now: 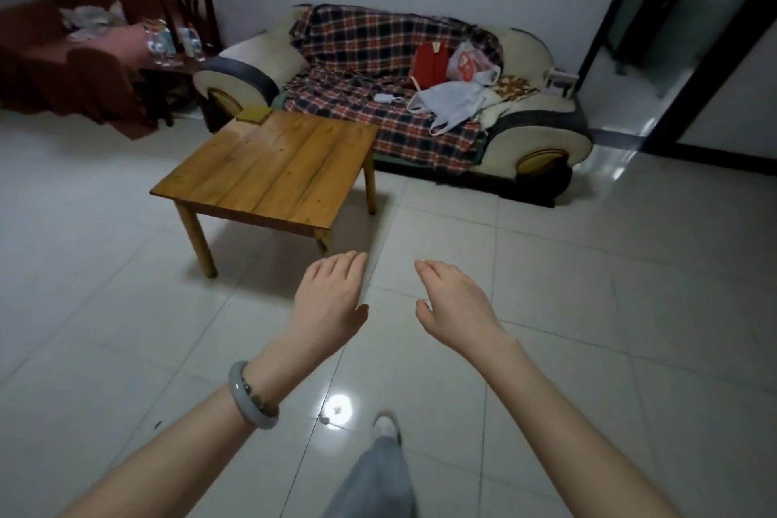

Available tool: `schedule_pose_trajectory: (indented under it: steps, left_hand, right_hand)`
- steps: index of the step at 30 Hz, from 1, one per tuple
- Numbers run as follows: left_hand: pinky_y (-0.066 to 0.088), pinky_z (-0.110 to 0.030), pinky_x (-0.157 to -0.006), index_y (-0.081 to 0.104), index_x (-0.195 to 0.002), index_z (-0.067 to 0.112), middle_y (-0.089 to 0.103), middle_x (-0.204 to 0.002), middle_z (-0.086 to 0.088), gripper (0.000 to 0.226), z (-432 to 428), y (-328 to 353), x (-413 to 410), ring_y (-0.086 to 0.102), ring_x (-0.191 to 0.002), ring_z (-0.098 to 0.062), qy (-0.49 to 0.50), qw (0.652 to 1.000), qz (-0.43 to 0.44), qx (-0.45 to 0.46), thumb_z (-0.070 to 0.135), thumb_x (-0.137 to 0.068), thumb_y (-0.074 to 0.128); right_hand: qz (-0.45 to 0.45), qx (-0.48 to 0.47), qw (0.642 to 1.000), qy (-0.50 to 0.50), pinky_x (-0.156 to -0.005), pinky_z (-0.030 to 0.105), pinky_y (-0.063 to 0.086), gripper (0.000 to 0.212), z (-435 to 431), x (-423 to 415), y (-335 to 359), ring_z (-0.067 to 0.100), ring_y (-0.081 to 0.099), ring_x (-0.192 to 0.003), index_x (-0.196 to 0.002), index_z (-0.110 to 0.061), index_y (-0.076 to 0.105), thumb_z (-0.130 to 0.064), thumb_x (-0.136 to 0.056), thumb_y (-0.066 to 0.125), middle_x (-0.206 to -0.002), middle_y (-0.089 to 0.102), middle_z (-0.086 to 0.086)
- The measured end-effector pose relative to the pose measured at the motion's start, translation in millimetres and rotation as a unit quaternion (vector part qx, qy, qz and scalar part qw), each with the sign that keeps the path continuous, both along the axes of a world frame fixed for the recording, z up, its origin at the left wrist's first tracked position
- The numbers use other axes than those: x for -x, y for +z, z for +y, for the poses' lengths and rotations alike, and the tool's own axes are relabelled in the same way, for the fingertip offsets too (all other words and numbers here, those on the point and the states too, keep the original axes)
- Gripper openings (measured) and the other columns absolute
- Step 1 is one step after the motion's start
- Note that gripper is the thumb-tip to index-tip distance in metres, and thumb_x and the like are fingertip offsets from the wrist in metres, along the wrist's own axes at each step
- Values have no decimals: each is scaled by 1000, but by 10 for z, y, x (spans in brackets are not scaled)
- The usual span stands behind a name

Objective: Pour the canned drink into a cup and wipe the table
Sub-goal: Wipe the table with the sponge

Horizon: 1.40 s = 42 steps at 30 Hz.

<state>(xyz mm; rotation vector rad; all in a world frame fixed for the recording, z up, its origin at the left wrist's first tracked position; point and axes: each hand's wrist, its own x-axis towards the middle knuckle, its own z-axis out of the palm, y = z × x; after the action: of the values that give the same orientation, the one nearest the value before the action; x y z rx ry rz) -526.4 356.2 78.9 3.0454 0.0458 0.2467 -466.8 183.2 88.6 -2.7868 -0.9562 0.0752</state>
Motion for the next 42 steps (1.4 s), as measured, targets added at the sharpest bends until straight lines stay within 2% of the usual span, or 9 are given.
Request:
schedule_pose_trajectory:
  steps: [3,12,18,22,25,30,34,38,42]
  left_hand:
    - [21,-35,-113,24,-145,11,33,-149,-7,69,-61,8,-528,30,-137,-23,-20,1000,-3,7,26,-87,57]
    - [19,-32,-114,20,-146,11,29,-151,-6,71,35,20,-2171,27,-139,-22,-42,999,19,11,30,-89,57]
    - [43,-40,-98,49,-129,2,58,-126,-15,70,189,-28,-3070,56,-116,-31,-36,999,18,13,20,-68,79]
    - [36,-38,-105,42,-135,5,51,-136,-13,68,289,-33,-3570,47,-126,-29,-30,999,23,17,23,-77,72]
    - [29,-35,-110,33,-141,7,42,-144,-11,68,396,-81,-3972,38,-133,-26,-19,1000,20,9,25,-84,64]
    - [43,-40,-98,48,-130,1,56,-130,-16,71,597,-206,-4742,55,-118,-32,30,999,25,1,20,-68,78]
    - [37,-39,-104,40,-137,3,47,-138,-15,72,733,-209,-5430,46,-126,-30,68,997,37,-5,21,-75,72]
    - [53,-38,-82,58,-118,3,65,-114,-15,81,935,-248,-6061,64,-99,-30,106,993,44,-18,25,-46,89]
    - [52,-40,-83,56,-121,2,64,-115,-15,86,1113,-325,-6509,63,-101,-31,146,988,49,-19,30,-47,89]
  right_hand:
    - [6,-1,1000,-18,-101,31,34,54,-60,-446,-30,23,39,-127,-142,-9,30,-16,-90,45,-141,41,6]
    - [12,-20,999,-40,-103,30,33,56,12,-2057,81,21,36,-130,-144,-10,27,-19,-92,45,-145,37,4]
    - [20,-25,998,-46,-104,29,31,56,144,-2992,56,20,33,-133,-144,-11,27,-20,-92,46,-147,35,3]
    - [30,-22,999,-37,-106,31,31,57,277,-3543,10,20,34,-133,-144,-10,28,-19,-91,47,-147,36,4]
    - [31,-25,999,-21,-106,31,31,57,403,-3994,-27,20,33,-133,-144,-10,29,-19,-91,47,-147,36,4]
    - [32,-27,999,21,-107,29,30,56,657,-4880,-109,18,34,-133,-144,-11,29,-20,-92,47,-147,36,3]
    - [33,-16,997,62,-106,28,31,56,853,-5673,-126,18,35,-132,-144,-12,28,-20,-92,47,-146,37,3]
    - [40,-6,993,110,-105,30,34,56,1070,-6435,-98,19,38,-130,-144,-12,29,-19,-92,47,-144,39,3]
    - [41,-9,988,148,-103,32,38,53,1305,-7066,-86,21,41,-127,-141,-12,33,-20,-91,49,-139,44,4]
